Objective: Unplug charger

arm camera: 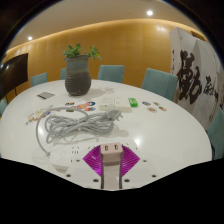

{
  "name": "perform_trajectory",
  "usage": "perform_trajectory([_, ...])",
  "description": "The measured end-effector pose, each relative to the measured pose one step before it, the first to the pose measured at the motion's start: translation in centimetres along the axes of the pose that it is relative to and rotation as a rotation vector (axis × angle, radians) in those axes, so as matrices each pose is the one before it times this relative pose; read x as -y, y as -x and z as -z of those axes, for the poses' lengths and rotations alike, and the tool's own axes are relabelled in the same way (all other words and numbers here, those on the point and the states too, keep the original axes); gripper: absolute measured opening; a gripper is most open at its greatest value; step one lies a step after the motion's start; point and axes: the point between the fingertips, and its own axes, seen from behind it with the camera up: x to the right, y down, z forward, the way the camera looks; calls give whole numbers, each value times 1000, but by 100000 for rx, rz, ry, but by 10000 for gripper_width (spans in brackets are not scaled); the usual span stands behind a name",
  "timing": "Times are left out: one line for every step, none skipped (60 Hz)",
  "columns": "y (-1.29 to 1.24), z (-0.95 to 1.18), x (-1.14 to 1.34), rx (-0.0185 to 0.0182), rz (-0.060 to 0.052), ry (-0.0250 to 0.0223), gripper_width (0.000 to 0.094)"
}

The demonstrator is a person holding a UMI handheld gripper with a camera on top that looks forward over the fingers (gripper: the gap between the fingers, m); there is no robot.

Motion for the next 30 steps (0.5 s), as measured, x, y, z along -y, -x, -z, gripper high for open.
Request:
perform_trajectory([-1,-20,44,-170,-264,295,197])
perform_trajectory([-10,17,19,-230,-664,445,190])
perform_trajectory([1,15,51,-198,-703,356,188])
perform_trajectory([-21,1,61,-231,-476,393,188])
perform_trajectory([4,63,88,-226,-327,364,187])
perform_trajectory([31,53,100,-217,-78,307,186])
perform_trajectory([-19,179,310,-290,144,16,189])
perform_trajectory([41,729,1820,-495,-171,-4323,189])
perform_trajectory([120,733,2469,614,-211,-6569,188])
perform_trajectory([232,804,2925,790,557,-6965,186])
perform_trajectory([-3,733,2408,156,1686,-6161,187])
perform_trajectory([-11,597,2903,-93,1785,-5580,187])
perform_trajectory([-62,452,2763,85,1385,-5286,186])
perform_trajectory([-91,218,2466,221,831,-4954,185])
perform_trajectory([-373,-127,3216,18,-27,-3865,184])
perform_trajectory([-417,252,1630,-254,176,-3653,185])
perform_trajectory([-554,-168,2034,-612,-351,-2903,186])
perform_trajectory([-655,-61,1699,-687,-792,-2920,185])
perform_trajectory([-754,-156,1444,-619,-1105,-2451,185])
perform_trajectory([-758,-173,1112,-470,-1348,-1888,185])
perform_trajectory([-794,-176,846,-542,-1470,-1447,185])
perform_trajectory([-834,-108,728,-739,-1385,-1527,186])
perform_trajectory([-1087,-560,1031,-835,-1110,612,186])
perform_trajectory([-926,-247,-21,-836,-754,103,186])
perform_trajectory([-941,-291,-252,-830,-454,587,186])
perform_trajectory([-911,-272,-486,-826,-29,1081,186])
perform_trajectory([-962,-295,-816,-893,355,1656,187])
perform_trajectory([-1030,-193,-1514,-1063,616,1666,188])
perform_trajectory([-1127,-571,-515,-1125,503,3057,188])
perform_trajectory([-918,-358,-1395,-1121,919,3272,188])
